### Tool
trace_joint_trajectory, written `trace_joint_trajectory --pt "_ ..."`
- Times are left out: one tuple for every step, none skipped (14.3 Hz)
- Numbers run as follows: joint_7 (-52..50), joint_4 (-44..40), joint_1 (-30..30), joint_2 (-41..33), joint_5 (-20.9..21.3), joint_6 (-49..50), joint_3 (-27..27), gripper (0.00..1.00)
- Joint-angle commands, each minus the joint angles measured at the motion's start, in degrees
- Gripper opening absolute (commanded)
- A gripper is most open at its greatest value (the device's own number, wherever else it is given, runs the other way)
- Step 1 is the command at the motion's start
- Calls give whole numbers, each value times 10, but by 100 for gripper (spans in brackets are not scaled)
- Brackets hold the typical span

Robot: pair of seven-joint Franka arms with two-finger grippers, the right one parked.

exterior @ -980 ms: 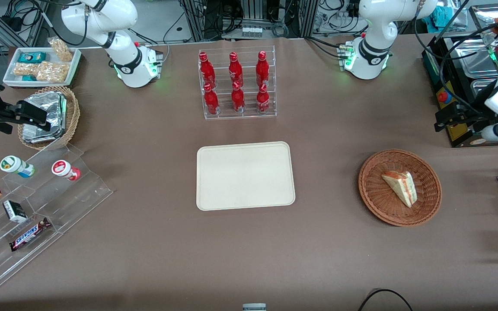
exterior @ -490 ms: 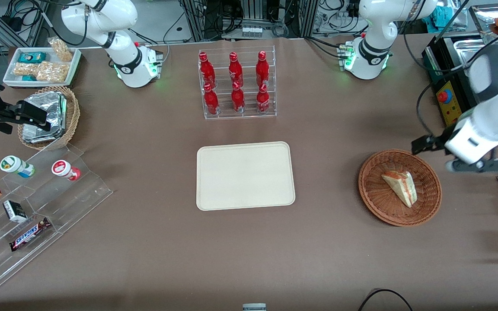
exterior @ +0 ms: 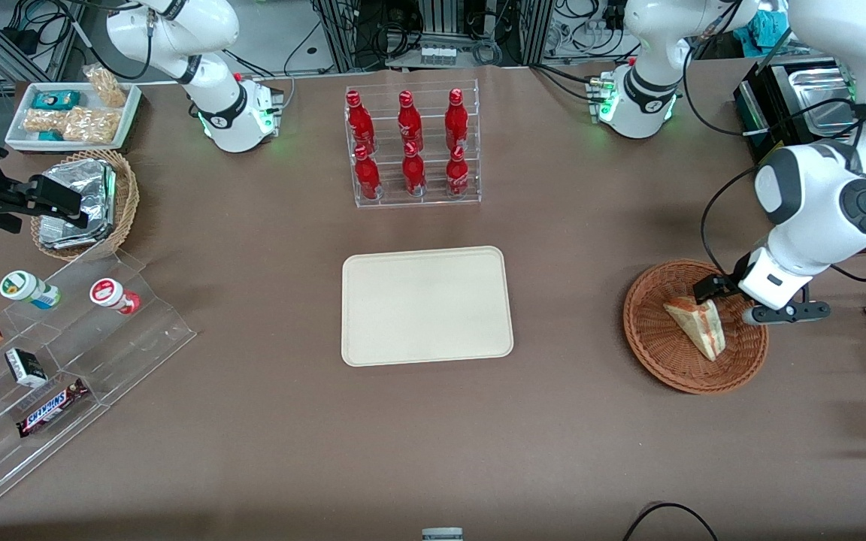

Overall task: Place sandwich from basket to tray
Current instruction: 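Move the open left gripper down over the sandwich in the basket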

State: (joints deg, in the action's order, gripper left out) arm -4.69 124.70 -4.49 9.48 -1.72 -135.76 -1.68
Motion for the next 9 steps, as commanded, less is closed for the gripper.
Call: trace_joint_trajectory --pt "-140 -4 -10 11 -4 -11 -7 100" --pt "-194 -8 -9 17 -5 -16 -8 100" --pt "-251 -9 -7 27 -5 -27 -8 100" --pt "-313 -9 -6 37 -7 -49 -10 100" --pt "-373 -9 -3 50 -7 -70 -13 100" --pt "-406 -9 3 60 -7 -82 -13 100" --pt "-414 -9 5 69 -7 -83 -13 100" --pt "-414 -8 4 75 -7 -83 -13 100" --pt "-414 -8 5 84 -7 -82 -13 92"
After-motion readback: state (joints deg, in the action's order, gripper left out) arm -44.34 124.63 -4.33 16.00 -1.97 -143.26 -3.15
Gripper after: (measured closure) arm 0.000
